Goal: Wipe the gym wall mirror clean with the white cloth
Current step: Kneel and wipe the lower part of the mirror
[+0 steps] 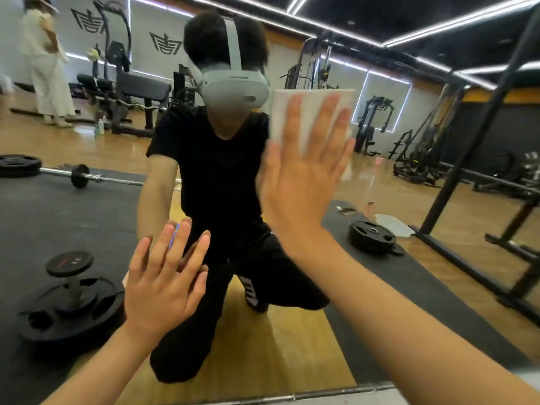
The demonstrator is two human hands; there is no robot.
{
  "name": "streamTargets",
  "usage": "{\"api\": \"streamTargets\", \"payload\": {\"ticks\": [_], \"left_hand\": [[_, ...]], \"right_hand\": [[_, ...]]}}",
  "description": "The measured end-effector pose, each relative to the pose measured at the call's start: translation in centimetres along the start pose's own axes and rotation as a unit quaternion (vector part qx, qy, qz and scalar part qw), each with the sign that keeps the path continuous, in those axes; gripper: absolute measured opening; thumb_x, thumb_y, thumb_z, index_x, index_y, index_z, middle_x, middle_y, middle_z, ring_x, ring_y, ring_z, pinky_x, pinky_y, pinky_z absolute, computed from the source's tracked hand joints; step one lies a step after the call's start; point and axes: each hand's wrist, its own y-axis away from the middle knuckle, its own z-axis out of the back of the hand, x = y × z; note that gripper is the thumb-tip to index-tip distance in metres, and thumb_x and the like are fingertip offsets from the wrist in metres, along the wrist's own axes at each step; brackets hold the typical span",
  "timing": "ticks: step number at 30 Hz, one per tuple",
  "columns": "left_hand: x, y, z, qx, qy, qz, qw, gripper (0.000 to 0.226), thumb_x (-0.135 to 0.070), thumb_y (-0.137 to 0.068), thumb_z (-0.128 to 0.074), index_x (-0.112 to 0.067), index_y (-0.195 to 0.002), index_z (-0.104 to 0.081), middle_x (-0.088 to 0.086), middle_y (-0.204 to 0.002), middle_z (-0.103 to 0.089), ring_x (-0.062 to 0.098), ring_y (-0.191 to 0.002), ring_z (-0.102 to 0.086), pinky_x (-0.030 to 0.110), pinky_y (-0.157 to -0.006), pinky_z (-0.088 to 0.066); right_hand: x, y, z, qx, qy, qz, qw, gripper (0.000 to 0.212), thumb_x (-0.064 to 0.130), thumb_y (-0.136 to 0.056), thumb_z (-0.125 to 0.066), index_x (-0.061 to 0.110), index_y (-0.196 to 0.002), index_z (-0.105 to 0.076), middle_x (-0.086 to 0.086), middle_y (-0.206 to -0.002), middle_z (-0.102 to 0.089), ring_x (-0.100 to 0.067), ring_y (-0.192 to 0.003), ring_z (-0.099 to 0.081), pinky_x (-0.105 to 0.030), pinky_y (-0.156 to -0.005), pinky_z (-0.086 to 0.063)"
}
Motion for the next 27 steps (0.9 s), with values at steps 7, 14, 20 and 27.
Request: {"api": "streamTargets", "payload": {"ticks": [7, 14, 20, 27], "left_hand": [[0.6, 0.1, -0.1, 0.006, -0.003, -0.019, 1.000, 0.062, -0.038, -0.108, -0.044, -0.014, -0.164, -0.036, 0.019, -0.173, -0.023, 0.034, -0.161, -0.018, 0.053, -0.128, -0.015], [0.3, 0.0, -0.4, -0.015, -0.003, -0.010, 1.000, 0.066, -0.037, -0.104, -0.048, -0.015, -0.164, -0.035, 0.016, -0.174, -0.020, 0.034, -0.162, -0.017, 0.053, -0.130, -0.015], [-0.3, -0.7, 0.0, -0.002, -0.009, -0.004, 1.000, 0.065, -0.040, -0.108, -0.037, -0.018, -0.168, -0.025, 0.012, -0.176, -0.010, 0.033, -0.163, -0.011, 0.055, -0.130, -0.012], [-0.6, -1.0, 2.4, 0.086, -0.041, 0.017, 0.995, 0.062, -0.040, -0.108, -0.037, -0.012, -0.163, -0.029, 0.027, -0.167, -0.018, 0.035, -0.163, -0.005, 0.054, -0.131, -0.009]], "right_hand": [[0.3, 3.3, -0.6, 0.062, 0.002, 0.260, 0.964, 0.052, 0.041, -0.112, -0.037, 0.030, -0.163, -0.035, -0.012, -0.172, -0.025, -0.032, -0.161, -0.015, -0.057, -0.129, -0.015], [-18.4, 7.8, 2.7, 0.050, 0.070, 0.106, 0.991, 0.062, 0.041, -0.112, -0.034, 0.028, -0.169, -0.012, -0.022, -0.172, -0.010, -0.043, -0.160, -0.008, -0.064, -0.127, -0.012], [-13.1, 10.1, 0.4, -0.025, -0.003, -0.145, 0.989, 0.056, 0.038, -0.114, -0.026, 0.021, -0.168, -0.016, -0.027, -0.171, -0.010, -0.049, -0.158, -0.005, -0.066, -0.127, -0.005], [-11.4, 21.3, -2.5, 0.099, -0.031, 0.232, 0.967, 0.065, 0.030, -0.105, -0.063, 0.031, -0.163, -0.034, -0.003, -0.172, -0.018, -0.029, -0.160, -0.011, -0.054, -0.131, -0.001]]}}
